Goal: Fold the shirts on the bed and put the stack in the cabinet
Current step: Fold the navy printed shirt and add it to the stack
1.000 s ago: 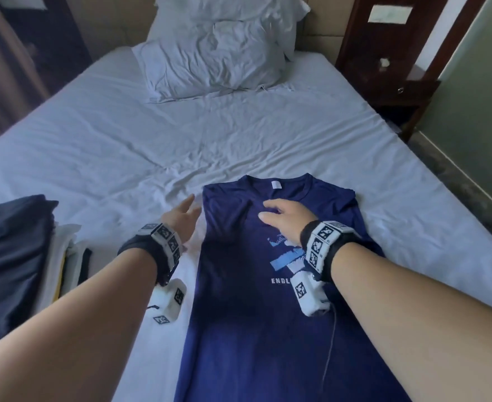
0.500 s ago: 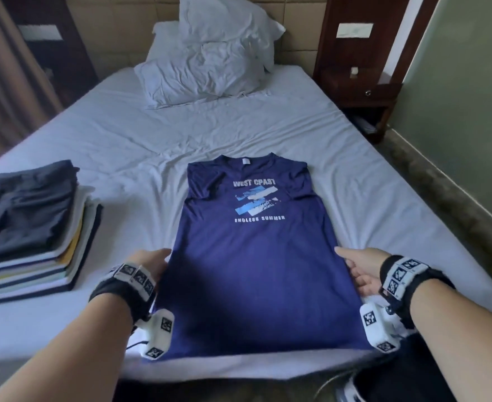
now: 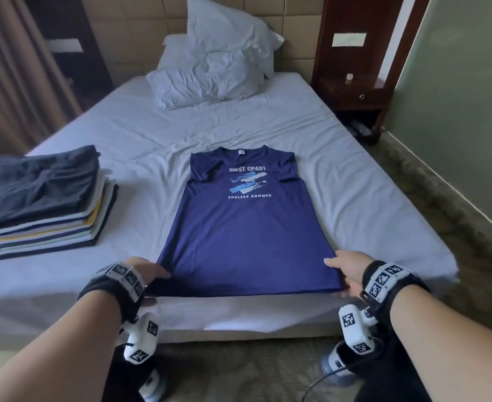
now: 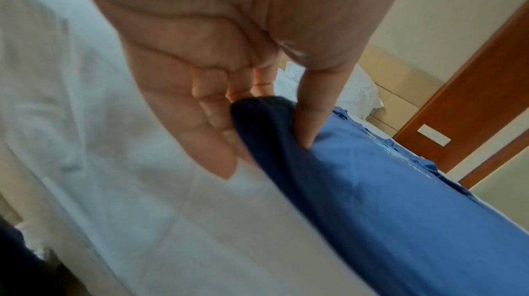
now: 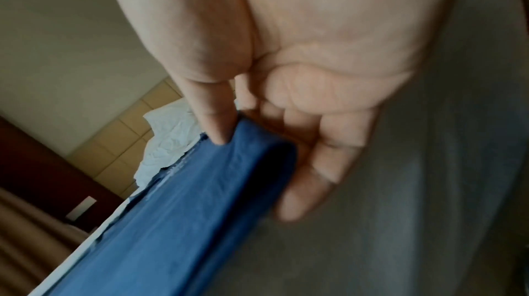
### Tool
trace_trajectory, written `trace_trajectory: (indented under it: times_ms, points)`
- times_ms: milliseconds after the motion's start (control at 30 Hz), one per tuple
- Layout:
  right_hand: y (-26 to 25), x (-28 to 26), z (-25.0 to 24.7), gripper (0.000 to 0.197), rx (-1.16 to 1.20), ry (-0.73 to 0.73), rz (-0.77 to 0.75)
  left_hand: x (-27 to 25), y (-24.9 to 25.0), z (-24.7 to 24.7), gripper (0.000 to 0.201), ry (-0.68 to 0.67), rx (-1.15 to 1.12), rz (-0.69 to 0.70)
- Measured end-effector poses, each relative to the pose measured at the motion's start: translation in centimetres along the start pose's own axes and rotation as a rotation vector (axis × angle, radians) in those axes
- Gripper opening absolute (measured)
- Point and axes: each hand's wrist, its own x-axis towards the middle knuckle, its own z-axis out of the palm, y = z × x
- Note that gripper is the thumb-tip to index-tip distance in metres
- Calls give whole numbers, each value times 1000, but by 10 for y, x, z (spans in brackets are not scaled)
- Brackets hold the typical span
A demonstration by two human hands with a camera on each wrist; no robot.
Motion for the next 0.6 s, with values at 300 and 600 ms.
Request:
trace_trajectory:
  times_ms: [300, 600]
  points:
    - [-39, -98, -12, 8, 370, 145, -233, -77, 10, -17, 30, 42, -543, 218]
    - [-36, -184, -6, 10, 893, 112, -455, -154, -1, -25, 4, -78, -1136, 479]
